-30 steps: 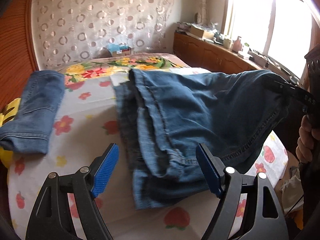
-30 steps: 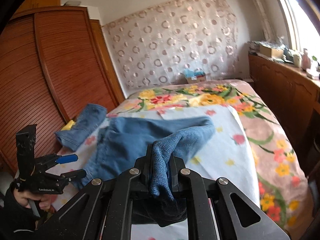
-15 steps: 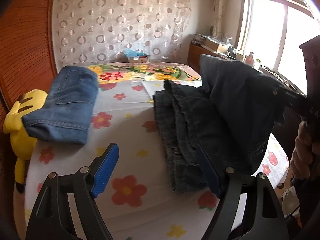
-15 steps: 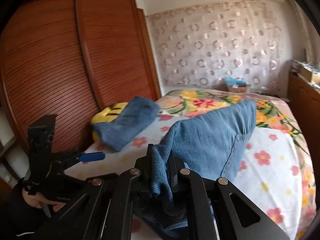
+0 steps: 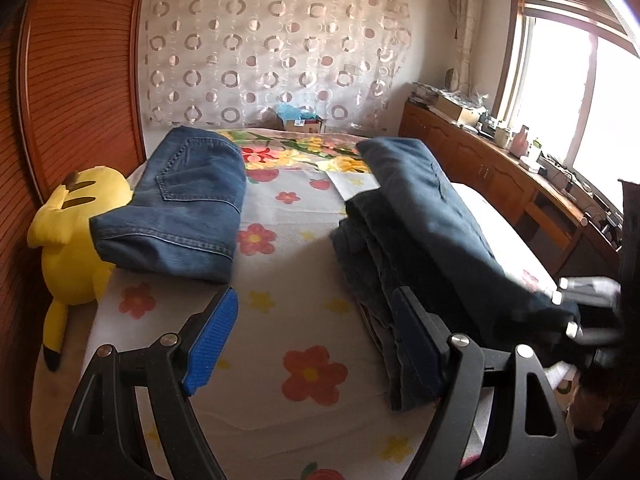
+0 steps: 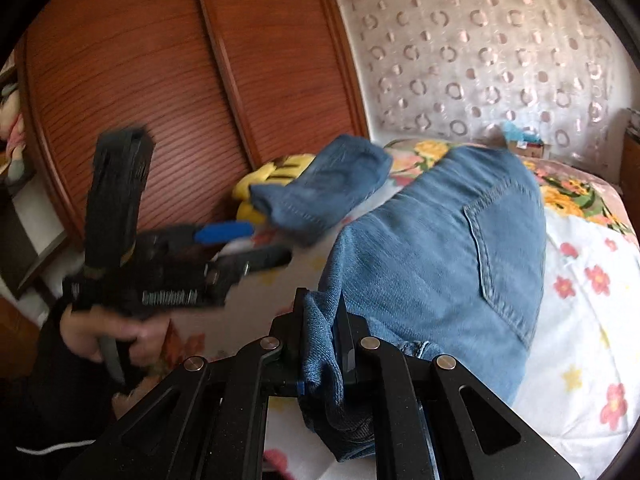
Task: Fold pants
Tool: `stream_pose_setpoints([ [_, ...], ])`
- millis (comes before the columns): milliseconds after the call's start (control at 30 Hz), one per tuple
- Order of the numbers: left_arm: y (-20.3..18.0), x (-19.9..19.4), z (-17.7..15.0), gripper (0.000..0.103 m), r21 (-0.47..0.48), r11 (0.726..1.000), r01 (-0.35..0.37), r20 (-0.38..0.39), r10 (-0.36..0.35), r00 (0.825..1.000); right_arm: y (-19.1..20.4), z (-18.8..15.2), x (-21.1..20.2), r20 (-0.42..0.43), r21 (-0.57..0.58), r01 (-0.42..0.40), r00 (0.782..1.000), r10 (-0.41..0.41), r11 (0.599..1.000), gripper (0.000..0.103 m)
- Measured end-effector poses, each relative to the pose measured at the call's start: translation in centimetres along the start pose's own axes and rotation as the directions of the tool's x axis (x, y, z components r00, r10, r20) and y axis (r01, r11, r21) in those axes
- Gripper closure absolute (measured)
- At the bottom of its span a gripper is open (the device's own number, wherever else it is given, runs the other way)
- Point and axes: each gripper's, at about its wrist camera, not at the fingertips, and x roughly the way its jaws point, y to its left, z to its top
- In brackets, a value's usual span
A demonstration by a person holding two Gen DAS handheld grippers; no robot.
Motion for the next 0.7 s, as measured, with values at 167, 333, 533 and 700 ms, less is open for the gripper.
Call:
stream_pose_setpoints([
  [167, 0.1, -0.1, -0.2, 0.023, -0.008, 1.0, -0.005, 0.004, 0.005, 1.0, -0.4, -0.9, 1.1, -0.077, 0.007, -0.019, 0.997, 0.019, 1.0, 0.094],
  [333, 0.1, 0.0, -0.2, 0.023, -0.004, 1.0, -0.002, 0.002, 0.002, 1.0, -1.2, -0.5, 2.0, -0.11, 0.006, -0.013, 0.994, 0.014, 1.0, 0.094],
  [533, -0.1, 0.0, -0.2, 0.023, 0.003, 1.0, 0.003, 0.001, -0.003, 1.0, -0.8, 0.2, 0.8, -0.095, 0.008, 0.003, 0.995, -0.003, 1.0, 0.09],
  [700, -0.5, -0.1, -0.1, 0.023, 0.008, 1.0, 0.003, 0.001, -0.003, 1.0, 0.6, 1.6, -1.4, -0.061, -0.014, 0.065, 0.996, -0.065, 0.998, 0.074],
])
